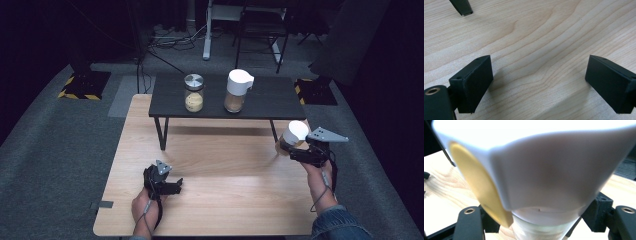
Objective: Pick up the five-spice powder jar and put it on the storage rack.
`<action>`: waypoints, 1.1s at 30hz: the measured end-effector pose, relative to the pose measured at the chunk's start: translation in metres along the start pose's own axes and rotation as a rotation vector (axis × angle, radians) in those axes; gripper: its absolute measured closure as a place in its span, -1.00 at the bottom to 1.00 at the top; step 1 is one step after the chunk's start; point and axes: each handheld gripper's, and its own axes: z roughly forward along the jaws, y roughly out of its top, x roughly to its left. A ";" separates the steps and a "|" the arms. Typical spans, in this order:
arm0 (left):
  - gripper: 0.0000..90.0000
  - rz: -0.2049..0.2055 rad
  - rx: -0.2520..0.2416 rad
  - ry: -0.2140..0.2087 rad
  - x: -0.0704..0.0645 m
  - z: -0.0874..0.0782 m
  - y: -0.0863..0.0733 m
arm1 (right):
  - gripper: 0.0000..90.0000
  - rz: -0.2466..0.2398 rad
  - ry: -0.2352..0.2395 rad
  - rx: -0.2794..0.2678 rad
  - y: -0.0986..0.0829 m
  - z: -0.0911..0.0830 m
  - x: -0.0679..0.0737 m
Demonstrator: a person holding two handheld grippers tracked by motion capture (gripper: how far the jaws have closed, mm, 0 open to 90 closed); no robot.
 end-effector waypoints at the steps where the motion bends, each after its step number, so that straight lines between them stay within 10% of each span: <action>1: -0.83 -0.001 0.000 -0.001 0.000 0.000 0.000 | -0.34 0.001 0.001 -0.005 0.002 -0.001 -0.001; 33: -0.83 0.000 0.001 0.000 0.000 0.000 0.000 | -0.34 -0.059 0.009 -0.058 0.085 -0.015 0.002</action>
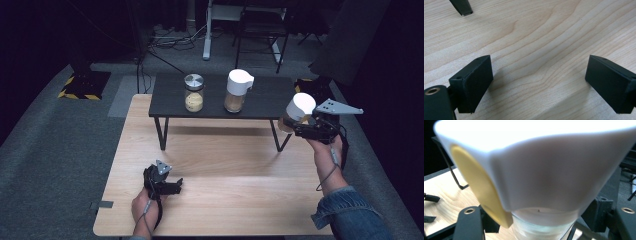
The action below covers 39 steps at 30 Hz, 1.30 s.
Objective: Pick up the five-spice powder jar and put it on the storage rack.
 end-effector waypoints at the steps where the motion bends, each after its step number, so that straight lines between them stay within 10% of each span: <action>1: -0.83 0.000 0.000 0.000 0.000 0.000 0.000 | -0.34 -0.006 0.000 0.000 0.003 0.001 0.001; 39: -0.83 -0.002 0.000 0.001 0.000 0.000 0.000 | -0.34 -0.018 0.010 0.070 0.058 0.076 -0.006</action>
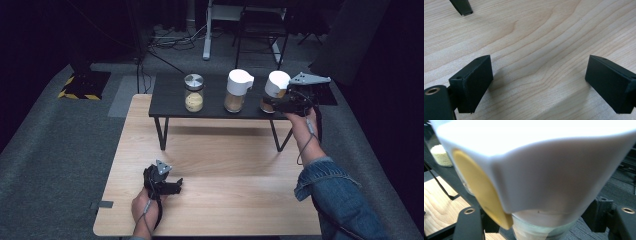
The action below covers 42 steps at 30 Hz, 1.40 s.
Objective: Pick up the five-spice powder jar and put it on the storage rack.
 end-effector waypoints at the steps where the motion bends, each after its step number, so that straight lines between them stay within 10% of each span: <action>1: -0.83 0.000 0.000 0.000 0.000 0.000 0.000 | -0.34 0.004 -0.001 0.004 0.000 0.002 -0.001; 22: -0.83 0.000 0.000 0.000 0.000 0.000 0.000 | -0.78 0.072 0.020 -0.063 -0.011 -0.022 -0.011; 42: -0.83 0.000 0.000 -0.001 0.000 0.000 0.000 | -0.81 0.086 0.001 -0.061 -0.074 -0.067 -0.007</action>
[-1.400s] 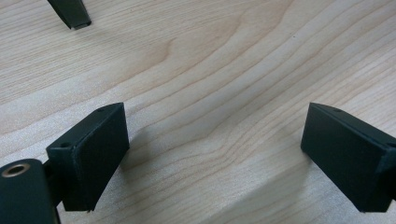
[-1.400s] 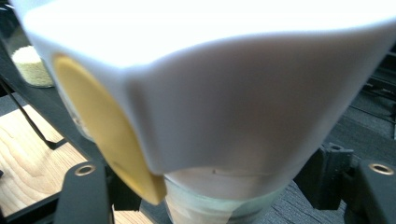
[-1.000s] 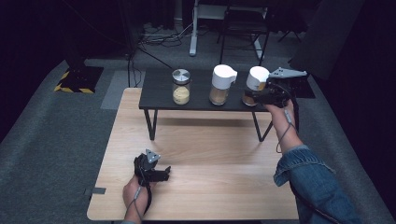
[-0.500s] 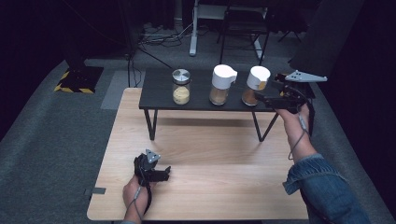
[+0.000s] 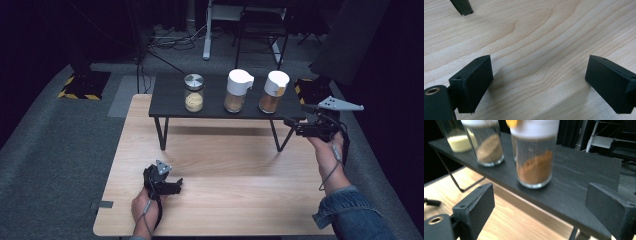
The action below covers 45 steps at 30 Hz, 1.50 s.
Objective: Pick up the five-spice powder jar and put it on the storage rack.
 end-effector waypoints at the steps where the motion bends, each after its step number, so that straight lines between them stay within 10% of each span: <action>1: -0.83 -0.001 0.000 0.001 0.000 0.000 0.000 | -0.81 0.001 -0.002 0.000 -0.004 -0.001 0.000; 45: -0.83 -0.004 0.000 0.002 0.000 0.000 0.000 | -0.77 -0.008 0.033 0.157 -0.129 0.033 0.016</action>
